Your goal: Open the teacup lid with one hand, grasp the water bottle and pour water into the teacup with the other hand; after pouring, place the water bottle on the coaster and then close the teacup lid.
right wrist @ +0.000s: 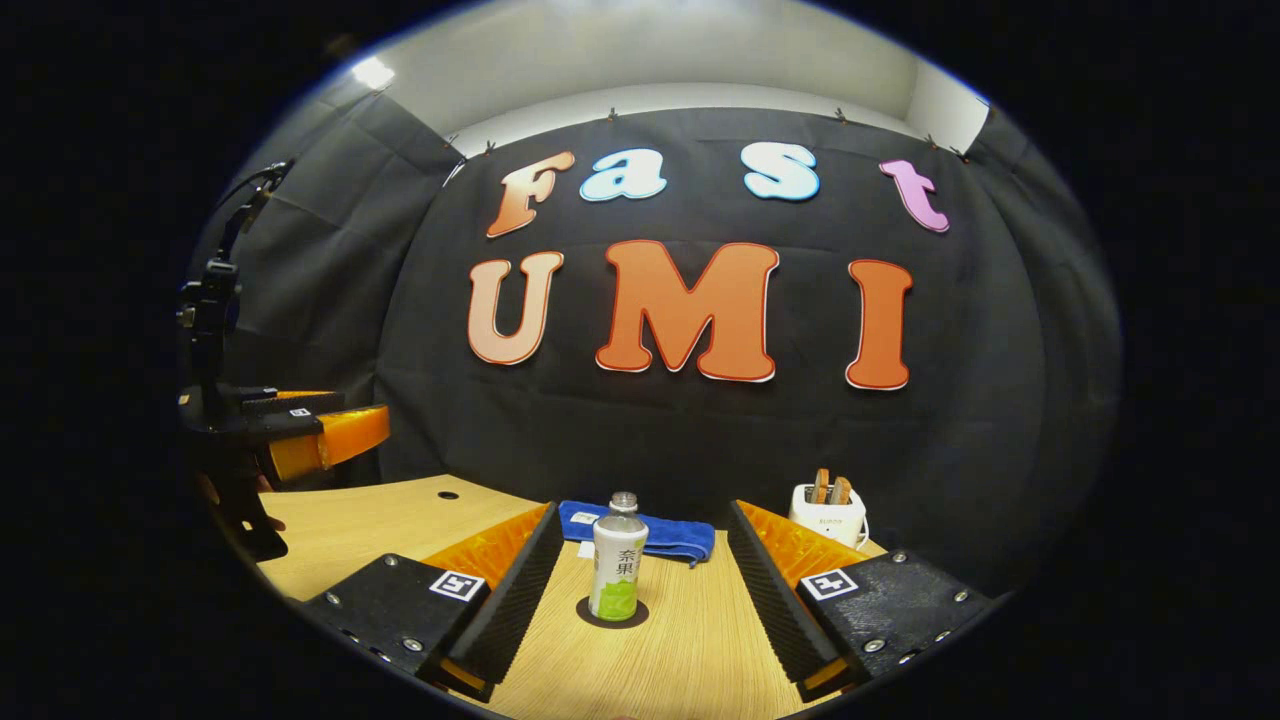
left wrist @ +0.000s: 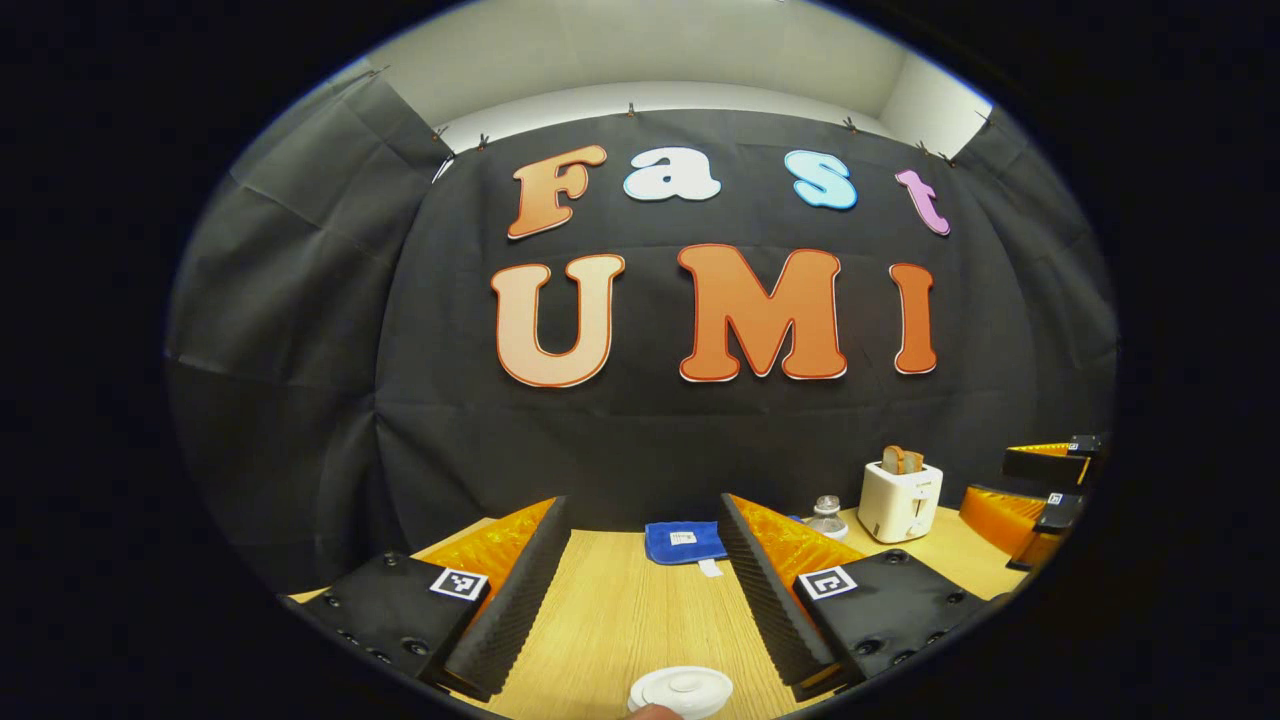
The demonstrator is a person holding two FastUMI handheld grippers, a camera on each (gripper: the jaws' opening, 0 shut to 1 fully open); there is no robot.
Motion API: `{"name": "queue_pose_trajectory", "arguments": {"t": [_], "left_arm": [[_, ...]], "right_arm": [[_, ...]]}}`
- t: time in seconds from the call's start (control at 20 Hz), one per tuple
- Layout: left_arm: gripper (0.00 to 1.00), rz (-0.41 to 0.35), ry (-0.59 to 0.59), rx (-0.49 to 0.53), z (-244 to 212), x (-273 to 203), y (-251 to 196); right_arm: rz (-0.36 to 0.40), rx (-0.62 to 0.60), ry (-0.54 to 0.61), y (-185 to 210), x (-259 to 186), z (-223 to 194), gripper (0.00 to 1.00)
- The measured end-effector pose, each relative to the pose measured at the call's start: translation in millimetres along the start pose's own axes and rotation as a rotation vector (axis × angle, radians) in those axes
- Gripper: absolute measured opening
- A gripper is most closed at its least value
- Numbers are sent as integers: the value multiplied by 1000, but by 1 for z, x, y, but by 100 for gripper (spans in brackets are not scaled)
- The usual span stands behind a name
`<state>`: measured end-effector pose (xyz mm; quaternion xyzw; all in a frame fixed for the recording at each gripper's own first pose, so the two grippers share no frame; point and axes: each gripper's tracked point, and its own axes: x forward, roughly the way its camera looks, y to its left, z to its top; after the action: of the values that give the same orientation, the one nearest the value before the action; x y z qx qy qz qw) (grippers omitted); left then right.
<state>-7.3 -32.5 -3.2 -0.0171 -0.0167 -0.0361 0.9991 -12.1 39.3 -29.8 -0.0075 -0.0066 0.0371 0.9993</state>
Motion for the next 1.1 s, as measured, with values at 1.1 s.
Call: {"name": "queue_pose_trajectory", "arguments": {"t": [1.1], "left_arm": [[97, 50, 37, -26, -15, 11, 20]], "right_arm": [[-20, -11, -2, -6, 18, 12, 99]]}}
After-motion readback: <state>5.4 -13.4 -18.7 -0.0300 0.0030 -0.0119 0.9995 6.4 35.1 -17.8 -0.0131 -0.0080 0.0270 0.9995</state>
